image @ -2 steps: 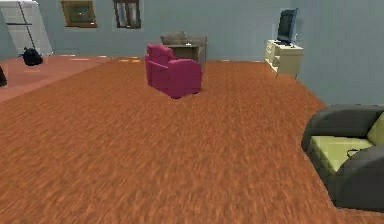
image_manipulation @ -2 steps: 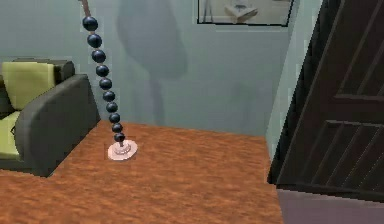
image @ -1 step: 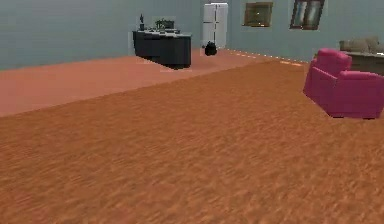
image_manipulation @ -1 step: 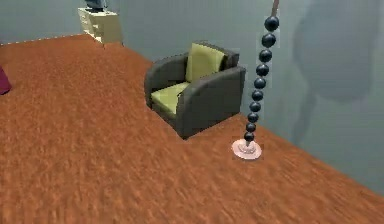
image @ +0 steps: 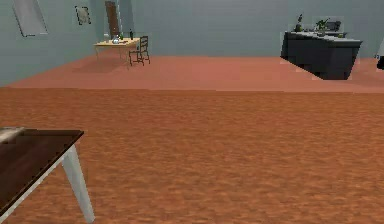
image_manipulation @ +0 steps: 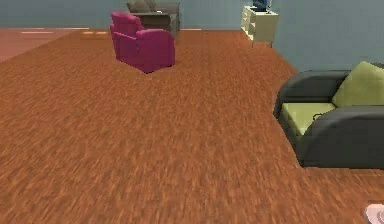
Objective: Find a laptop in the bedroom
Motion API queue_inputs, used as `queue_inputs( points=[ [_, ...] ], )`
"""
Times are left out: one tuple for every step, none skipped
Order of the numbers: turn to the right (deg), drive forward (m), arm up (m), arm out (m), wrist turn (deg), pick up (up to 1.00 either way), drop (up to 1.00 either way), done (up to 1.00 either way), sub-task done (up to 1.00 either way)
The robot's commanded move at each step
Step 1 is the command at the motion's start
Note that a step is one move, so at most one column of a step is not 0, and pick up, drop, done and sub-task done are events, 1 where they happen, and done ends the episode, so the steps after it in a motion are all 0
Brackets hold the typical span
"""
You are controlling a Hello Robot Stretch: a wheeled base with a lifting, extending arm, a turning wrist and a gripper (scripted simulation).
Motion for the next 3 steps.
queue_inputs(
  points=[
    [0.0,1.0,0.0,0.0,0.0,0.0,0.0,0.0,0.0],
    [-6.0,0.0,0.0,0.0,0.0,0.0,0.0,0.0,0.0],
    [0.0,0.35,0.0,0.0,0.0,0.0,0.0,0.0,0.0]
  ],
)
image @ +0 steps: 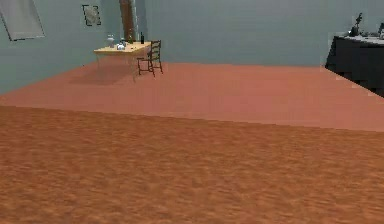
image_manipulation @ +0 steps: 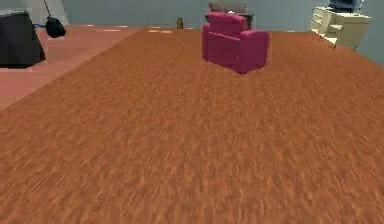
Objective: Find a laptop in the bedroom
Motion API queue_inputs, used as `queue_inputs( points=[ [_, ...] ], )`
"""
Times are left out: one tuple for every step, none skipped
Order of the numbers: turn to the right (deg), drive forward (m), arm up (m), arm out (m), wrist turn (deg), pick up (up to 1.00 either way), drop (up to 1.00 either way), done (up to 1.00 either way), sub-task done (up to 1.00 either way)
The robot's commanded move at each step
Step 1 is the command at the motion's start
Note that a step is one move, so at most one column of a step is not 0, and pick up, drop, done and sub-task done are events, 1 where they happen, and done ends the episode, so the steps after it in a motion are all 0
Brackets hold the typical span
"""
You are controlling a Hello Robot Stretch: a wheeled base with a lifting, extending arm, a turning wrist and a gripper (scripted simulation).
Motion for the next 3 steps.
queue_inputs(
  points=[
    [-30.0,0.0,0.0,0.0,0.0,0.0,0.0,0.0,0.0],
    [0.0,1.0,0.0,0.0,0.0,0.0,0.0,0.0,0.0],
    [-3.0,0.0,0.0,0.0,0.0,0.0,0.0,0.0,0.0]
  ],
)
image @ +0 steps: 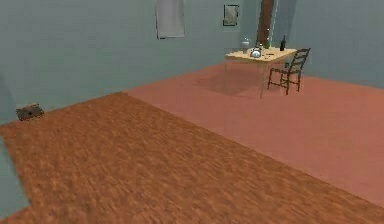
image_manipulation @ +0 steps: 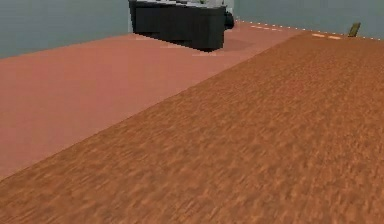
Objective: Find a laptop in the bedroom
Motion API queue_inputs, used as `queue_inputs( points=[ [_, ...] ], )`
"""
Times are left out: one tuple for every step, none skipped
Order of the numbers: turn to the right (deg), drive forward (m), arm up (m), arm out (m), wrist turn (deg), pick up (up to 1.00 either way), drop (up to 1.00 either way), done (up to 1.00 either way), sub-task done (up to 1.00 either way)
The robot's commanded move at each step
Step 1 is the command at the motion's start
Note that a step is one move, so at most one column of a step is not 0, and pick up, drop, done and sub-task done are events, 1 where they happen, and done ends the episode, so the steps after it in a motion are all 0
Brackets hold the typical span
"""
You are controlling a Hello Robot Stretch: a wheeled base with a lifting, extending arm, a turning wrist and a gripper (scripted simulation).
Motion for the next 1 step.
queue_inputs(
  points=[
    [0.0,1.0,0.0,0.0,0.0,0.0,0.0,0.0,0.0]
  ],
)
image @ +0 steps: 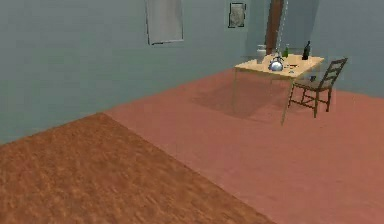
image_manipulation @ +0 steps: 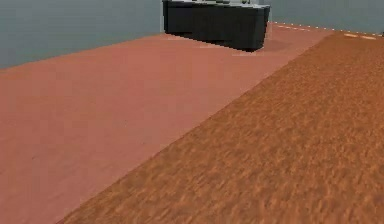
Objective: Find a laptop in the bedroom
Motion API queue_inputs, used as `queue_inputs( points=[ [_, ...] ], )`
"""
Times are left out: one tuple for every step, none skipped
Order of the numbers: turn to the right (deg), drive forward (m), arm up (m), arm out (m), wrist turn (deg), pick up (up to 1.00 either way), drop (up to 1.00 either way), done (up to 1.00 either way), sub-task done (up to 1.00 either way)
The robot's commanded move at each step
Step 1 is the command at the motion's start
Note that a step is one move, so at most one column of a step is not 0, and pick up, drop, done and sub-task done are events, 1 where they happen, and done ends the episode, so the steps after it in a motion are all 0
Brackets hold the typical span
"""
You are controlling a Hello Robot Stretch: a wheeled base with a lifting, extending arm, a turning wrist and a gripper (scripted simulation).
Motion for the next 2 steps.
queue_inputs(
  points=[
    [0.0,1.0,0.0,0.0,0.0,0.0,0.0,0.0,0.0],
    [0.0,1.0,0.0,0.0,0.0,0.0,0.0,0.0,0.0]
  ],
)
